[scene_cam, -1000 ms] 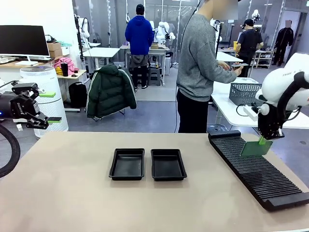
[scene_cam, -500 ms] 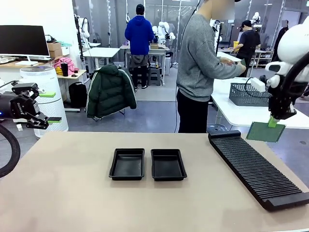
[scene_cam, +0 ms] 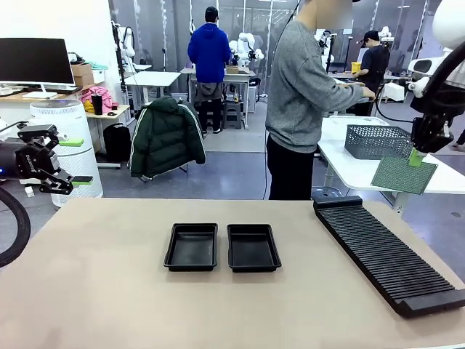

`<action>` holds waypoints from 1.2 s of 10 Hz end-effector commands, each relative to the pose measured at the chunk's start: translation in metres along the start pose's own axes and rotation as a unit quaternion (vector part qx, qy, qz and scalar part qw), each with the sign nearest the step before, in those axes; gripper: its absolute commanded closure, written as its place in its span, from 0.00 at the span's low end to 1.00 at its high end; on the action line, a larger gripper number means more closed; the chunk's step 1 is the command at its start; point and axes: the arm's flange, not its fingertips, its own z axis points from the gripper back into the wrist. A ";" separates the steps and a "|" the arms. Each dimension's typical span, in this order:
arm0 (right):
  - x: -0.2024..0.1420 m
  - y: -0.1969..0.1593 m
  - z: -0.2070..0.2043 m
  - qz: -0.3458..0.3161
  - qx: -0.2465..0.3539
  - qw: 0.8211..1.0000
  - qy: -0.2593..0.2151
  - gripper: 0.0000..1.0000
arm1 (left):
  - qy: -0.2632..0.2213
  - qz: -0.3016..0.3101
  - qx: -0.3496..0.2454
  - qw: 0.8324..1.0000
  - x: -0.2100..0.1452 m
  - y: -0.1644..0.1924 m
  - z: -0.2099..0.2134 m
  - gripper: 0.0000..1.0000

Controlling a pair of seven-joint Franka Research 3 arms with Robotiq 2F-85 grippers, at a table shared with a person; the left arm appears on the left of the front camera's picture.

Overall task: Inspect and transfer BCBs to ESD trays.
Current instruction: Pick up the Blank PCB from the PCB Rack and place it in the left ESD tray.

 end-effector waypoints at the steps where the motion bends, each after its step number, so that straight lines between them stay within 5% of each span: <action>1: 0.000 -0.008 0.009 -0.047 0.023 0.998 -0.037 1.00 | -0.001 0.000 -0.001 1.000 0.000 0.000 0.001 0.00; 2: 0.000 0.000 0.000 0.000 0.000 1.000 0.000 1.00 | -0.001 0.000 -0.001 1.000 0.000 0.000 0.001 0.00; 8: 0.000 -0.003 0.003 -0.010 0.006 1.000 -0.006 0.99 | -0.001 0.000 -0.001 1.000 0.000 0.000 0.001 0.00; 12: 0.074 -0.005 -0.034 -0.168 0.052 0.984 -0.029 0.99 | -0.001 0.000 -0.001 1.000 0.000 0.000 0.001 0.00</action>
